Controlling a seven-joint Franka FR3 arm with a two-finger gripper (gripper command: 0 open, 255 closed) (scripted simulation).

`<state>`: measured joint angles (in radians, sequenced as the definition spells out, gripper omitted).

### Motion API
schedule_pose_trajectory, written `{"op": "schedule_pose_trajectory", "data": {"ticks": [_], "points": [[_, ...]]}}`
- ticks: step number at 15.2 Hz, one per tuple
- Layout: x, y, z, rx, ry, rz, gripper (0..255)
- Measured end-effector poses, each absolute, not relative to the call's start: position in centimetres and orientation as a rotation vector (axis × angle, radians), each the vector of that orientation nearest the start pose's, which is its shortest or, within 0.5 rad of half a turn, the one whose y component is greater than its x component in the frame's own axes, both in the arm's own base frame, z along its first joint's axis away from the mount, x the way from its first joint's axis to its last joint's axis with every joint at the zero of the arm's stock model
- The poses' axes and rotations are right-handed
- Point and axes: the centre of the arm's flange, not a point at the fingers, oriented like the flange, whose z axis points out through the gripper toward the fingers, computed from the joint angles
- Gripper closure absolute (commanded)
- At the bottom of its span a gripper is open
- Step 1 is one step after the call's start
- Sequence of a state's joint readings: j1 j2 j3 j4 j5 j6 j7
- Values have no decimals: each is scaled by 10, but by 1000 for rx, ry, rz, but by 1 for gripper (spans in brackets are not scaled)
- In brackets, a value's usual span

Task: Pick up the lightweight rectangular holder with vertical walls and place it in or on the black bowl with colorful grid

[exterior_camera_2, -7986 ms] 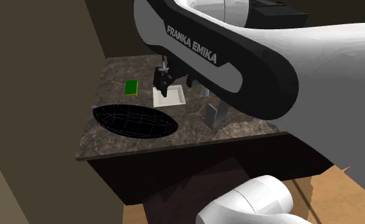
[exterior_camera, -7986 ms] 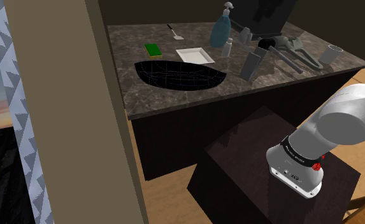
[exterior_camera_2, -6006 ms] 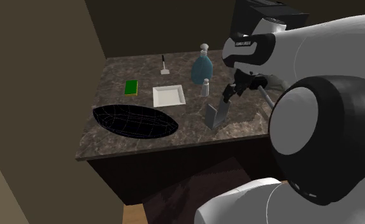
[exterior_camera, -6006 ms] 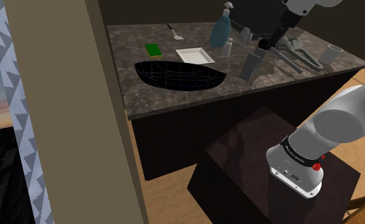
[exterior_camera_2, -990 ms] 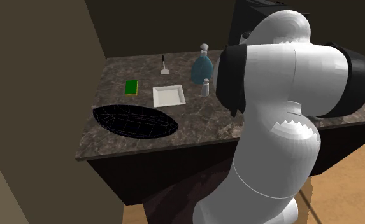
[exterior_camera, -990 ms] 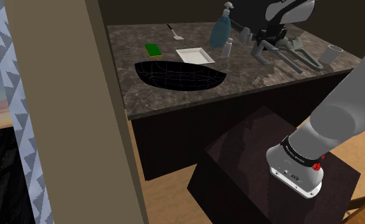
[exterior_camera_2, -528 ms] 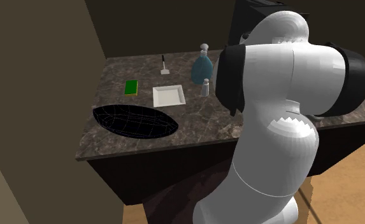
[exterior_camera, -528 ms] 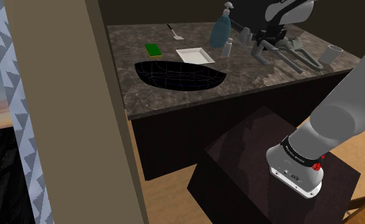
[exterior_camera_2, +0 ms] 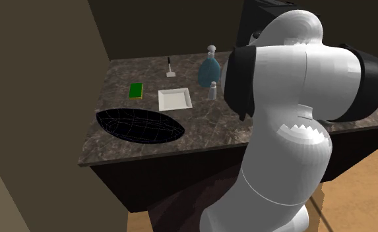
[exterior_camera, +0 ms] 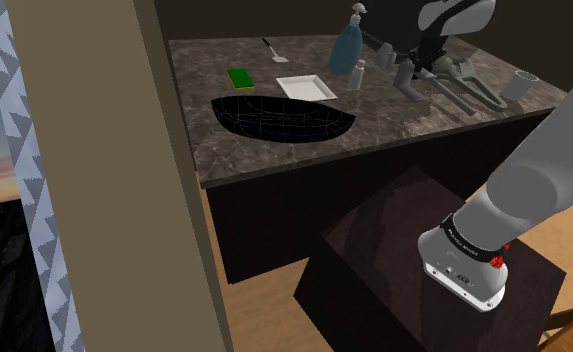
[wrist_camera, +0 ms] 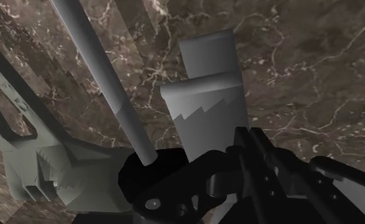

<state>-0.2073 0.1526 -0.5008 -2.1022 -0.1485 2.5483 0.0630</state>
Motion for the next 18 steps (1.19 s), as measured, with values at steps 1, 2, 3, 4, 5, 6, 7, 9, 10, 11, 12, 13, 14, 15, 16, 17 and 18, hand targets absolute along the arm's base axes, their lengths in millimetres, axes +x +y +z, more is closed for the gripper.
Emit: {"op": "schedule_pose_trajectory", "data": {"ticks": [1,2,3,4,5,6,7,9,10,11,12,13,14,15,16,17,18], "points": [[456,-380,388,-3205,1070,-404,255],[457,-379,387,-3204,1072,-405,255],[457,-377,388,-3204,1070,-403,255],[457,-377,388,-3204,1070,-403,0],[457,-377,388,-3204,1070,-403,0],[466,-389,393,-3211,1045,-363,0],[478,-406,397,-3226,954,-257,0],[508,-438,402,-3230,724,-13,0],[514,-444,399,-3218,659,53,0],[517,-447,395,-3210,624,84,0],[518,-449,390,-3205,606,100,0],[518,-450,385,-3202,597,108,0],[519,-450,380,-3201,592,112,0],[518,-451,374,-3200,590,114,0],[518,-452,369,-3199,589,115,0],[516,-453,365,-3199,588,116,0],[517,-453,363,-3199,588,116,0]]}}
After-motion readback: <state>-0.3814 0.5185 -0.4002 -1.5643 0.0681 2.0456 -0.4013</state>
